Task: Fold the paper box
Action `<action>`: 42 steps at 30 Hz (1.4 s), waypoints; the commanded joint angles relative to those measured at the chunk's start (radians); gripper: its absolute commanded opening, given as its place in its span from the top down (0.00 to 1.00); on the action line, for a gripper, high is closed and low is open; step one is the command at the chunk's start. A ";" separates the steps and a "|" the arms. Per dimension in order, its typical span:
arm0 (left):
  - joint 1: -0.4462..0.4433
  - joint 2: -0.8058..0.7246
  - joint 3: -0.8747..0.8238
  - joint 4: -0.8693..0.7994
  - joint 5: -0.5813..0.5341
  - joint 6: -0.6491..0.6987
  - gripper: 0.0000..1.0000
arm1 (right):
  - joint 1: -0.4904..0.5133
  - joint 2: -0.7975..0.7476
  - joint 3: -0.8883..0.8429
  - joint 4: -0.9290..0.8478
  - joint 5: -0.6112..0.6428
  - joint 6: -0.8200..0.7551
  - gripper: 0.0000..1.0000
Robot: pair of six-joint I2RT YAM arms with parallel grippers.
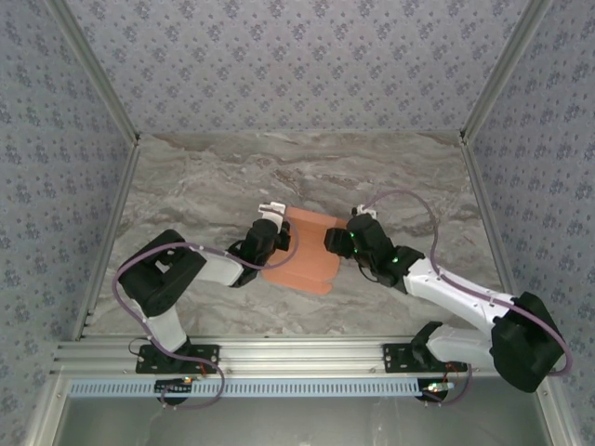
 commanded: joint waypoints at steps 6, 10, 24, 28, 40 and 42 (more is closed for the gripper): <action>-0.007 -0.009 0.018 -0.004 -0.019 -0.017 0.86 | 0.062 0.064 -0.096 0.108 0.073 -0.025 0.33; -0.006 -0.006 0.016 0.000 -0.021 -0.016 0.86 | 0.062 0.142 -0.111 0.166 0.096 -0.005 0.31; -0.006 -0.022 0.010 -0.004 -0.020 -0.012 0.86 | 0.038 0.332 -0.102 0.327 0.129 0.025 0.27; -0.006 -0.022 0.009 -0.002 -0.020 -0.008 0.86 | 0.026 0.367 -0.092 0.360 0.120 0.020 0.27; -0.006 -0.021 0.007 0.002 -0.021 -0.005 0.86 | 0.019 0.388 -0.088 0.498 0.083 -0.075 0.30; -0.007 -0.019 0.008 0.001 -0.019 -0.005 0.86 | 0.024 0.384 -0.093 0.517 0.078 -0.116 0.31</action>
